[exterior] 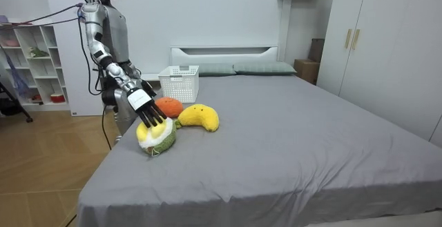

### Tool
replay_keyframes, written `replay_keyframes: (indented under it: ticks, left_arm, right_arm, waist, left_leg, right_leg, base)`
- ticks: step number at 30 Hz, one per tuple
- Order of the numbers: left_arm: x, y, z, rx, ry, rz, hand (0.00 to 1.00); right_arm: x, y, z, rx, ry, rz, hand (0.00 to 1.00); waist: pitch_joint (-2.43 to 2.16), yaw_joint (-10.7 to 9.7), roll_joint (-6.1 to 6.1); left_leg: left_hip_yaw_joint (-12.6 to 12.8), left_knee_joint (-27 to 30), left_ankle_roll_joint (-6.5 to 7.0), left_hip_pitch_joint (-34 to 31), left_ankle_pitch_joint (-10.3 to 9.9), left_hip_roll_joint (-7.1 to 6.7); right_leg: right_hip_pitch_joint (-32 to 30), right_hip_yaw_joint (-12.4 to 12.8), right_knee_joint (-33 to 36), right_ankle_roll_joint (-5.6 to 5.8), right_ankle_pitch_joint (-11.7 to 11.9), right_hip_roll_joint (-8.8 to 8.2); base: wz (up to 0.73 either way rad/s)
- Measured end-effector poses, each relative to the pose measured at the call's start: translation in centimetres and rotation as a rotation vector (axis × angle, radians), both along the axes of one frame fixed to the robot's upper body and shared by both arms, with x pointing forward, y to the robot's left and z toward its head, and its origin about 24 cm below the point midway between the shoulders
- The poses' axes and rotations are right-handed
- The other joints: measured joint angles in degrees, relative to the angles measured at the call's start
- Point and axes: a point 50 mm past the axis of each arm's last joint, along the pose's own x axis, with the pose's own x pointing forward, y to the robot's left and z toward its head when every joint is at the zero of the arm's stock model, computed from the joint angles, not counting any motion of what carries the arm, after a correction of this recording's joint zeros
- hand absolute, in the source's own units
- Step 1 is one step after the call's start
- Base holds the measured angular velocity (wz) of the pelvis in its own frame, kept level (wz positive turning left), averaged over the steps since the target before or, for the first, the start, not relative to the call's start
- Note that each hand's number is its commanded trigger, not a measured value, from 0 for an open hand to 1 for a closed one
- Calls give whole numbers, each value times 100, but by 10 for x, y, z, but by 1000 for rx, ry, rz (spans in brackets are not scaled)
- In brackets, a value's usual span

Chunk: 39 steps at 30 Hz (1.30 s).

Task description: Collect toys from the bed

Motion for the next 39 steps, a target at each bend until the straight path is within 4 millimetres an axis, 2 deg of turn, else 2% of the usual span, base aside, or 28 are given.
replay_keyframes:
  ticks: [6,11,14,17,23,27,39]
  left_arm:
    - [13,-2,0,-8,-29,-18,0]
    - [30,-5,0,-27,-73,-28,0]
    - [38,-8,0,-50,-98,-16,0]
    - [48,-9,0,-67,-113,-23,0]
    - [63,-12,2,-97,-158,2,0]
    - [67,-14,2,-110,-168,0,0]
    - [84,-17,5,-140,-212,20,0]
  right_arm:
    - [7,-7,3,-54,16,6,0]
    - [15,-11,7,-106,6,1,0]
    - [23,-14,11,-140,5,10,100]
    - [29,-20,17,-187,6,20,100]
    - [36,-32,28,-281,-5,1,100]
    - [32,-35,27,-325,17,-8,100]
    - [31,-36,28,-362,36,19,100]
  waist:
    - [6,86,33]
    - [48,158,81]
    - [87,194,161]
    - [87,285,206]
    - [98,340,241]
    - [94,430,268]
    - [100,446,283]
  left_leg:
    - [-80,57,-5,-213,11,1]
    - [-177,123,-12,-511,64,-5]
    - [-214,133,-19,-628,73,-3]
    - [-250,127,-31,-745,90,-1]
    - [-370,121,-53,-867,106,-2]
    - [-368,129,-58,-929,111,-9]
    - [-356,129,-69,-1105,204,-5]
  right_leg:
    - [-161,-109,-1,-1,6,-1]
    - [-422,-219,0,-19,28,-10]
    - [-520,-271,-4,-30,36,-13]
    - [-634,-351,-6,-34,38,-46]
    - [-695,-400,-44,-36,39,-24]
    - [-737,-398,-103,-49,47,-21]
    - [-899,-522,-69,-81,67,-43]
  base:
    - [7]
    - [11]
    - [5]
    - [7]
    - [11]
    - [0]
    - [2]
